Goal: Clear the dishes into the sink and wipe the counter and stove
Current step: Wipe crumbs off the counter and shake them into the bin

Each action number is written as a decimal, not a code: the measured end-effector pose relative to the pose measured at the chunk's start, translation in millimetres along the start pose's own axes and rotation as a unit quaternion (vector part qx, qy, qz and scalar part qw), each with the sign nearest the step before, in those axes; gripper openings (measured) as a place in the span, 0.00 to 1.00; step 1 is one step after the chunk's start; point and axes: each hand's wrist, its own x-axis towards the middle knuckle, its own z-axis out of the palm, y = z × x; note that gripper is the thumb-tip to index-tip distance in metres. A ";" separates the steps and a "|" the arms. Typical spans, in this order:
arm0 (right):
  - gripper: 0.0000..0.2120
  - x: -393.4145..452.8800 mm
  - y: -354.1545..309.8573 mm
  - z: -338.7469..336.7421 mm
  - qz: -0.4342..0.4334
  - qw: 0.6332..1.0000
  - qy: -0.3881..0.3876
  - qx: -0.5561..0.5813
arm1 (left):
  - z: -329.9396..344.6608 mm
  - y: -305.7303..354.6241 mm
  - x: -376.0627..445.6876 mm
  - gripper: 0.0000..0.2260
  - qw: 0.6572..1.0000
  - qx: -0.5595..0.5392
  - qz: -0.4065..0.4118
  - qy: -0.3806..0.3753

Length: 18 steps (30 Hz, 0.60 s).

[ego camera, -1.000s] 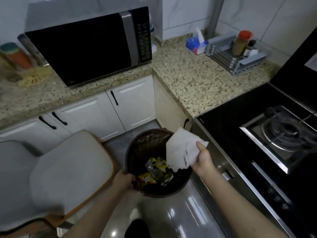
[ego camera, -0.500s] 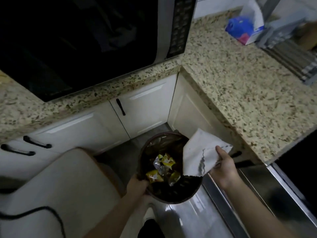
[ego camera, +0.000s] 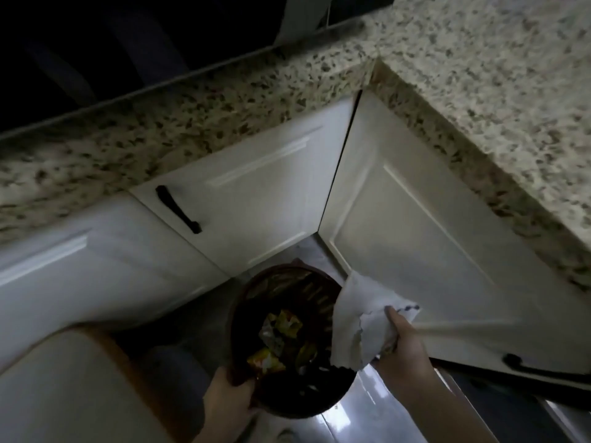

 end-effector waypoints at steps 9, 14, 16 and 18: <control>0.20 93.9 33.3 -24.9 0.035 0.999 0.018 0.030 | 77.5 -42.3 120.1 0.16 0.999 -0.029 -0.029 0.011; 0.20 127.2 43.8 -39.8 0.013 0.999 0.032 0.037 | 116.9 -39.3 137.3 0.15 0.994 -0.081 -0.046 0.060; 0.19 135.9 41.1 -43.9 0.012 0.999 0.013 0.035 | 130.8 -38.7 145.5 0.14 0.992 -0.099 -0.054 0.058; 0.19 145.0 40.8 -47.1 0.018 0.999 0.003 0.027 | 140.7 -41.9 155.9 0.16 0.990 -0.118 -0.056 0.054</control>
